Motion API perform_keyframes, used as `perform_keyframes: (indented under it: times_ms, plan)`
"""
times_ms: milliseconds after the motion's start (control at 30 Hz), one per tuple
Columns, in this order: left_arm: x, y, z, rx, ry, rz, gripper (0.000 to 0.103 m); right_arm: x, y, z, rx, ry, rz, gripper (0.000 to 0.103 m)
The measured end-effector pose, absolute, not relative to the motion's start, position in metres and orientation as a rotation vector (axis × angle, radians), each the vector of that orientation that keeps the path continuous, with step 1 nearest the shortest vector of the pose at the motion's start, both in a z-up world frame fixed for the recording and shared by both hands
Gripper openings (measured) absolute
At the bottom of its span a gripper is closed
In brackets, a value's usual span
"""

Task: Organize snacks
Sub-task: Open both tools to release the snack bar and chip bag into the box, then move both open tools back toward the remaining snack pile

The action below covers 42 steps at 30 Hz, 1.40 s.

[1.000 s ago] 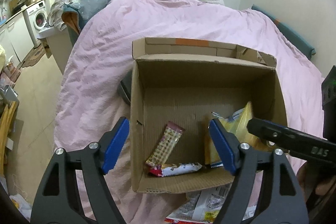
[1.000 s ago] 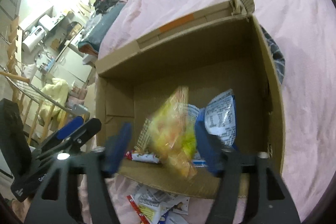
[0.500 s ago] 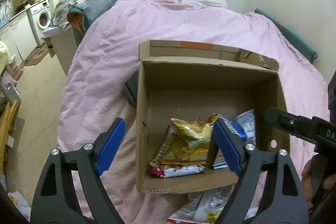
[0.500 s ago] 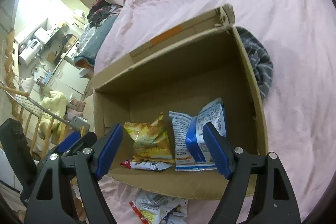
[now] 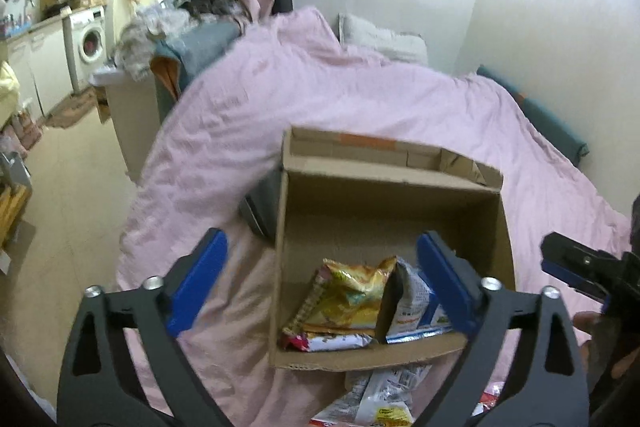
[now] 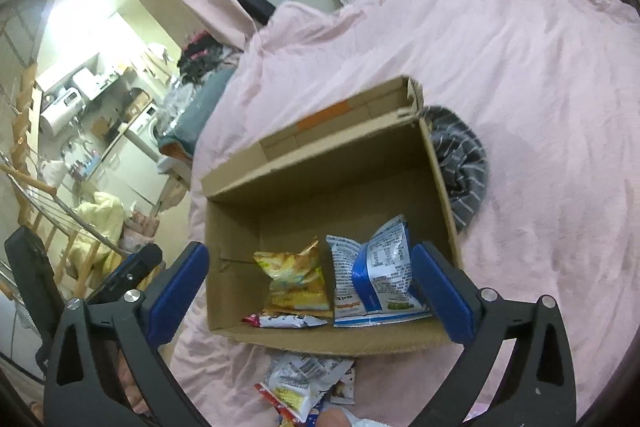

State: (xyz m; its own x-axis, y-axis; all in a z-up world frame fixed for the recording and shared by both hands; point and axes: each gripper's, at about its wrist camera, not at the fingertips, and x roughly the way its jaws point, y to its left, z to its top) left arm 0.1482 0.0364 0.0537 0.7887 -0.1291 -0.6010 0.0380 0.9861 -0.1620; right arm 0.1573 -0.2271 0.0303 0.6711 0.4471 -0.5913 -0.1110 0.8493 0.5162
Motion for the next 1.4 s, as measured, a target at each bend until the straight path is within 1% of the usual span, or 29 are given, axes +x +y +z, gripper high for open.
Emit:
perform_keyframes:
  times_ms: [300,433,833,1067,1267,1333,1367,1400]
  plan:
    - [0.128,0.039,0.051,-0.137,0.706,-0.099,0.098,0.117,-0.236,0.029,0.414,0.796,0.287,0.103]
    - [0.111,0.041,0.045,-0.078,0.689,-0.064,0.098,0.103,-0.243,0.026,0.414,0.810,0.262,0.103]
    - [0.082,0.048,0.025,-0.118,0.809,-0.066,0.098,0.070,-0.261,0.007,0.391,0.875,0.182,0.103]
    - [0.066,0.045,0.009,-0.099,0.871,-0.069,0.098,0.054,-0.288,-0.020,0.412,0.991,0.153,0.103]
    - [0.065,0.039,-0.010,-0.085,0.952,-0.054,0.098,0.048,-0.310,-0.078,0.590,1.264,0.160,0.103]
    - [0.066,0.037,-0.014,-0.076,0.970,-0.050,0.098,0.043,-0.312,-0.088,0.656,1.303,0.161,0.100]
    - [0.066,0.036,-0.015,-0.059,0.973,-0.040,0.098,0.040,-0.312,-0.088,0.662,1.298,0.158,0.095]
    - [0.065,0.036,-0.015,-0.048,0.974,-0.031,0.098,0.039,-0.310,-0.085,0.650,1.289,0.161,0.092]
